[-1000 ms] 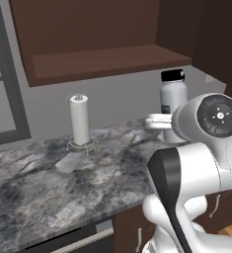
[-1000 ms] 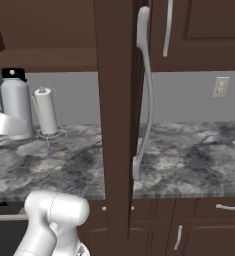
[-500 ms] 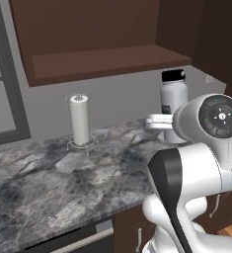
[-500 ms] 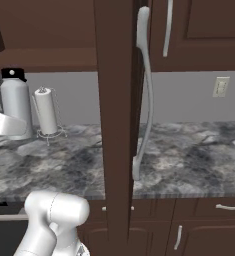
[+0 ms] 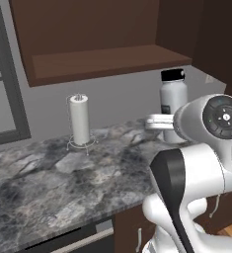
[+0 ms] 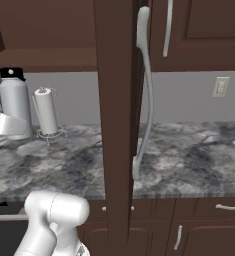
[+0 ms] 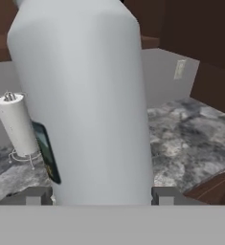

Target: Pick the water bottle, boxed drink, can from the counter and place them in the open cabinet.

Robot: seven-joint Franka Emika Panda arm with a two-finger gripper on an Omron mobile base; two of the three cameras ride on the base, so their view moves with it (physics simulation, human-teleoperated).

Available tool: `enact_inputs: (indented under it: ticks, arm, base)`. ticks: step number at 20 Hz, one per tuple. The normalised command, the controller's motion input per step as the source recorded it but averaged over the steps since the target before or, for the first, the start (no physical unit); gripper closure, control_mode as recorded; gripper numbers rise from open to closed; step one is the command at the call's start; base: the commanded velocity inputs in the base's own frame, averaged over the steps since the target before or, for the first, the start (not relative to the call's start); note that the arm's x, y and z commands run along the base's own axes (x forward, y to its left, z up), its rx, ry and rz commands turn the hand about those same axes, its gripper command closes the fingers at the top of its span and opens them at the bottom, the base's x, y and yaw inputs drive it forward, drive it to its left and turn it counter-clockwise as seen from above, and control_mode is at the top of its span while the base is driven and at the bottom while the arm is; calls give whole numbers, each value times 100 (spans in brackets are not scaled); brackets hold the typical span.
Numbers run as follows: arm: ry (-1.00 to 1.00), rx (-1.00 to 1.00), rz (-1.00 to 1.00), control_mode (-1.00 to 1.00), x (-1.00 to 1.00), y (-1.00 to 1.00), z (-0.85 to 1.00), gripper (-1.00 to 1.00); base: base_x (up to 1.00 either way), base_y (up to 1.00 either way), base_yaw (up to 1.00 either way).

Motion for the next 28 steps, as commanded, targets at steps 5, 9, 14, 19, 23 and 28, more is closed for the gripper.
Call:
enact_inputs:
  ticks: [5,9,14,19,23,28]
  arm:
    - [-25,8,32,-100,-24,-33,13,100]
    - [-32,13,19,-100,-45,-4,58,100]
    - [-7,1,7,-100,-2,2,34,100]
    - [0,0,1,-100,12,10,24,100]
    - [0,0,0,-100,21,6,33,100]
    - [0,0,0,-100,19,1,42,100]
  base:
    - [0,0,0]
    - [0,0,0]
    - [0,0,0]
    - [0,0,0]
    - [0,0,0]
    - [0,0,0]
